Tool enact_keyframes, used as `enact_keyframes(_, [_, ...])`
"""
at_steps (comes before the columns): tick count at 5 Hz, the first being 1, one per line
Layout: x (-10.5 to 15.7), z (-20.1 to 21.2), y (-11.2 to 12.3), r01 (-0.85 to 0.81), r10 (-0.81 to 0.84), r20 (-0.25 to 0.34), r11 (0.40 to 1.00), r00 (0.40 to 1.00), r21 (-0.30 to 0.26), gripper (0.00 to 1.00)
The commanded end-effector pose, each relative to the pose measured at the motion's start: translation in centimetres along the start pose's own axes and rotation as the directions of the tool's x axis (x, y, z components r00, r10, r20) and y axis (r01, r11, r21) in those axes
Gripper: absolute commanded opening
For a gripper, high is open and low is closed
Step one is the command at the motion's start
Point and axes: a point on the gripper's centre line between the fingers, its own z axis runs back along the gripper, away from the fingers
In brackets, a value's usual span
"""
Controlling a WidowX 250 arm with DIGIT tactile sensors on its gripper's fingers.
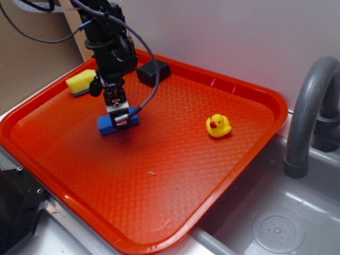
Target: Grab the blue block.
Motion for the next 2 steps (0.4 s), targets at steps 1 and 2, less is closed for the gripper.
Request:
enact_keyframes(1, [-0.3,-0.2,-1.6,0.092,-0.086,0.078,0.992,0.993,-0.09,1.0])
enact_keyframes(2, [-0.2,0.3,-3.0,0.152,-0.134,0.124,0.977,0.983,-0.148,1.0])
